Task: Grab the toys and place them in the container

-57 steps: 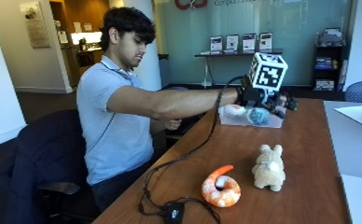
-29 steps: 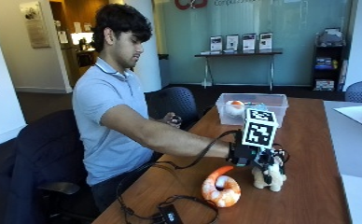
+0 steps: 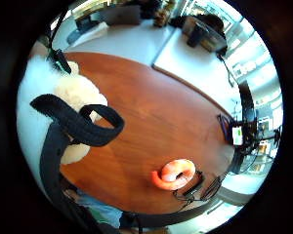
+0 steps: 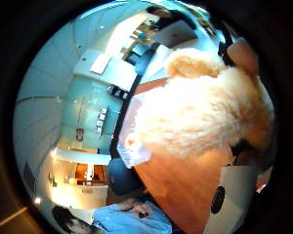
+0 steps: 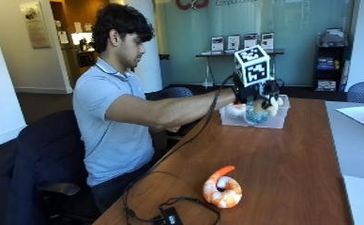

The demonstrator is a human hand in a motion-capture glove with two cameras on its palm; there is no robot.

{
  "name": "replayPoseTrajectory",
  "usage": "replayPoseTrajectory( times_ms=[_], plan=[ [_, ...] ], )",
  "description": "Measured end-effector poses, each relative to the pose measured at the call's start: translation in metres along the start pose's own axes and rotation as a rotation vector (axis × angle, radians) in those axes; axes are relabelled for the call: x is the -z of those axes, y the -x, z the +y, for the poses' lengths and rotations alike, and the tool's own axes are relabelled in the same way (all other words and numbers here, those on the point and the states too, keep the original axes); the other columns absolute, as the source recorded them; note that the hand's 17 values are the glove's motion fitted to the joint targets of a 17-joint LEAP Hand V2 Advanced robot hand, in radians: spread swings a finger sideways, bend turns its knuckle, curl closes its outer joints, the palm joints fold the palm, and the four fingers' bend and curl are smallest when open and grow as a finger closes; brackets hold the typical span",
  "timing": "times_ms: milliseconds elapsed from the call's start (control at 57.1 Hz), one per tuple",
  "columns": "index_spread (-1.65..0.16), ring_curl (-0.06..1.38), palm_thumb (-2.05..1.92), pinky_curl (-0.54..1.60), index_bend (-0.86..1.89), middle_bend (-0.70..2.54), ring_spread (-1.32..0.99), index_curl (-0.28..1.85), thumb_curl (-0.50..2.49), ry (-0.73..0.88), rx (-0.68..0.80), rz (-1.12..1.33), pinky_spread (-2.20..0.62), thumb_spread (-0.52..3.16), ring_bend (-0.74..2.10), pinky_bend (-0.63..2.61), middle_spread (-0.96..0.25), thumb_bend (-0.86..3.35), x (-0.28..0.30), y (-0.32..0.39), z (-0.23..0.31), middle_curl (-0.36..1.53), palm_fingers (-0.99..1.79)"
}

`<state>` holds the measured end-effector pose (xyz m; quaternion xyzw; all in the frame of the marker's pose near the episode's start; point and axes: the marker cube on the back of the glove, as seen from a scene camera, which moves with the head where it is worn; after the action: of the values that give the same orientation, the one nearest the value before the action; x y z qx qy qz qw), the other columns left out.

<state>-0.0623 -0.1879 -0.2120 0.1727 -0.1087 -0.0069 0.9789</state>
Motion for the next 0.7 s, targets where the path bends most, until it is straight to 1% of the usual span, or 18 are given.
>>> replayPoseTrajectory(
  times_ms=[140, 193, 315, 421, 543, 596, 666, 684, 701],
  plan=[
    [-0.3, 0.46, 0.64, 0.38, 0.17, 0.51, -0.21, 0.28, 0.36, 0.009, 0.126, 0.029, -0.27, 1.59, 0.89, 1.13, -0.04, 0.46, 0.006, 0.083, -0.031, 0.44, 0.75],
    [-0.3, 0.46, 0.64, 0.39, 0.17, 0.52, -0.21, 0.28, 0.36, 0.043, 0.17, 0.017, -0.28, 1.59, 0.89, 1.14, -0.04, 0.47, -0.005, 0.12, -0.04, 0.45, 0.76],
    [-0.3, 0.47, 0.63, 0.4, 0.17, 0.52, -0.21, 0.29, 0.34, 0.109, 0.221, 0.009, -0.29, 1.59, 0.89, 1.15, -0.04, 0.49, -0.045, 0.186, -0.058, 0.46, 0.75],
    [-0.3, 0.48, 0.64, 0.41, 0.17, 0.51, -0.21, 0.29, 0.33, 0.151, 0.246, -0.001, -0.29, 1.59, 0.9, 1.16, -0.04, 0.51, -0.076, 0.211, -0.066, 0.46, 0.73],
    [-0.3, 0.48, 0.63, 0.41, 0.17, 0.51, -0.2, 0.3, 0.32, 0.151, 0.227, -0.032, -0.29, 1.59, 0.89, 1.16, -0.04, 0.53, -0.108, 0.224, -0.078, 0.47, 0.72],
    [-0.3, 0.48, 0.63, 0.41, 0.16, 0.51, -0.2, 0.3, 0.32, 0.2, 0.2, -0.039, -0.29, 1.59, 0.89, 1.17, -0.04, 0.54, -0.122, 0.222, -0.081, 0.47, 0.71],
    [-0.3, 0.49, 0.63, 0.43, 0.11, 0.52, -0.2, 0.28, 0.32, 0.357, 0.166, -0.064, -0.29, 1.58, 0.88, 1.21, -0.04, 0.55, -0.136, 0.213, -0.08, 0.48, 0.61],
    [-0.3, 0.46, 0.61, 0.43, 0.08, 0.49, -0.21, 0.27, 0.31, 0.4, 0.158, -0.063, -0.27, 1.58, 0.77, 1.2, -0.04, 0.54, -0.139, 0.21, -0.079, 0.47, 0.34],
    [-0.3, 0.46, 0.58, 0.46, 0.12, 0.44, -0.2, 0.3, 0.3, 0.437, 0.15, -0.059, -0.23, 1.59, 0.69, 1.23, -0.03, 0.53, -0.141, 0.207, -0.079, 0.47, 0.11]
  ],
)
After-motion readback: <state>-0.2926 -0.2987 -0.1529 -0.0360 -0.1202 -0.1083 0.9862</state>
